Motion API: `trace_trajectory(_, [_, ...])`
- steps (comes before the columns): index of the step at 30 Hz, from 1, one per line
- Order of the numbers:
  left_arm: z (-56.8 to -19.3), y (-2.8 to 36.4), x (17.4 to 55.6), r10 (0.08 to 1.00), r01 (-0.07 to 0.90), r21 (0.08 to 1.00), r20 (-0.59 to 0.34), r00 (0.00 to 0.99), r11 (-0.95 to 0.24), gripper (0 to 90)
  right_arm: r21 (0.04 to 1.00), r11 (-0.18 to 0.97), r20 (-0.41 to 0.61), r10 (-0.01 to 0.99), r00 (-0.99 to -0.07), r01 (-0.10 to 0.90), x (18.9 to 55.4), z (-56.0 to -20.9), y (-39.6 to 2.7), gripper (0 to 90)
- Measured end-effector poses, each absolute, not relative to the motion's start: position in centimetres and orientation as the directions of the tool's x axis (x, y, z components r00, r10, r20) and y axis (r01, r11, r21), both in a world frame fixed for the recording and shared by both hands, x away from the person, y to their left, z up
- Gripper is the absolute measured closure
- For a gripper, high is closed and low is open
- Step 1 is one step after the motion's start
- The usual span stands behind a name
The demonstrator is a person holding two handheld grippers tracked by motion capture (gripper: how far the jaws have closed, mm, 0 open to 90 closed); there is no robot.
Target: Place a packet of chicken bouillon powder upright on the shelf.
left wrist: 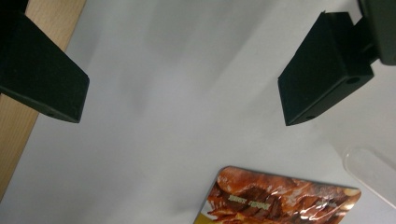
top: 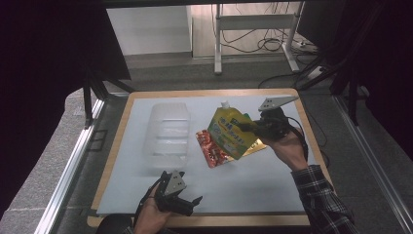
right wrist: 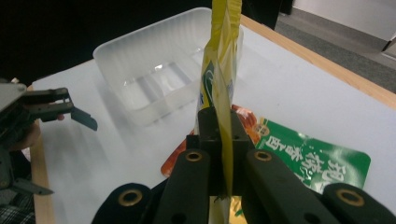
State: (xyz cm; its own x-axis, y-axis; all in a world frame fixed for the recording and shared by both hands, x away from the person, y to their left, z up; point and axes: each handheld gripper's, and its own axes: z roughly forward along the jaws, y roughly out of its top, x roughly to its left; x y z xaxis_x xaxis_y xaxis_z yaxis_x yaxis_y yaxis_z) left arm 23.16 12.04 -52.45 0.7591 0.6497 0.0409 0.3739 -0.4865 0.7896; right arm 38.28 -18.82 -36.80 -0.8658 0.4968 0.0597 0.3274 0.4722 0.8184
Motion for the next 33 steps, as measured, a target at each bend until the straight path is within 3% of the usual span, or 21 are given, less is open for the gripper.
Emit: trace_trajectory(33, [-52.6, 11.7, 23.2, 0.640, 0.359, 0.790, 0.054, 0.767, -0.496, 0.6, 0.827, 0.496, 0.030, 0.434, -0.901, 0.266, 44.5, -34.2, -12.9, 89.0])
